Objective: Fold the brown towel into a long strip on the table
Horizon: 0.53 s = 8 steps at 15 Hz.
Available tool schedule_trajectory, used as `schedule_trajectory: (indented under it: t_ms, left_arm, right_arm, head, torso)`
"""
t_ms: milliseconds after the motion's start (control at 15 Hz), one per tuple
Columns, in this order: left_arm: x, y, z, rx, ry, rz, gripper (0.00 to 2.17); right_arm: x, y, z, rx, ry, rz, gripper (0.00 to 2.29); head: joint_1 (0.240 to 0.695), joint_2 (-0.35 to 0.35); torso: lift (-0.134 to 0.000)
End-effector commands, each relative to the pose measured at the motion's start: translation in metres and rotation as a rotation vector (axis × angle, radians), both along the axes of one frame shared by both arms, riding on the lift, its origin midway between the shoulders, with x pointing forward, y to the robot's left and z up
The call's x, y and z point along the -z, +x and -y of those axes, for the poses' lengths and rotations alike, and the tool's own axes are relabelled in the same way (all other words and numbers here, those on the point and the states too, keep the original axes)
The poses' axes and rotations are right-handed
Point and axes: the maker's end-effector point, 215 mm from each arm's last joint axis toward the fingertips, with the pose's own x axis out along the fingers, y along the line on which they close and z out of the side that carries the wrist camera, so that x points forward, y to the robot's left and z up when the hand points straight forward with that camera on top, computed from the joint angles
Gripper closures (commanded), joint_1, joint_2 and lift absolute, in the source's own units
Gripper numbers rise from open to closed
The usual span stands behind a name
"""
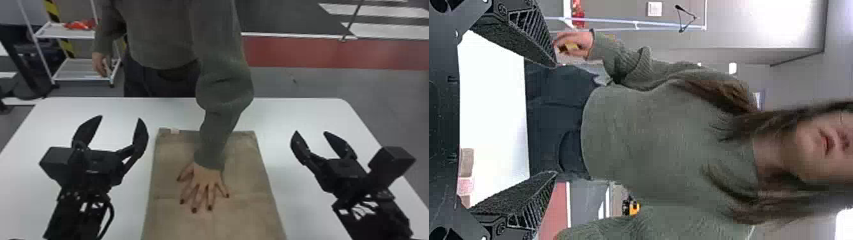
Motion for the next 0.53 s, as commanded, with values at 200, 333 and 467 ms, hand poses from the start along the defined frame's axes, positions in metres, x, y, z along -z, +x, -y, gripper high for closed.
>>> schedule_trajectory:
  t_ms: [200,333,467]
  left_arm:
    - [0.0001,0.0001,-0.0010,-0.002,-0.001,0.000,0.12]
    - [0.0009,0.0002,-0.0016,-0.002,0.000,-0.003,0.12]
    - [0.0026,0.0002,-0.0011,0.001,0.001,-0.006,0.12]
  right_arm:
    - [-0.0007,0.0005,0.0001,0.000,0.000,0.001,0.17]
    - [-0.0006,0.0005,0.0001,0.000,-0.002,0.001,0.17]
    - [-0.0014,0.0010,0.0001,0.000,-0.002,0.003,0.17]
  head:
    - [0.695,-0.070]
    - [0.695,-0.069]
    - [0.695,-0.069]
  torso:
    - [-0.123]
    - [-0.123]
    - [-0.123]
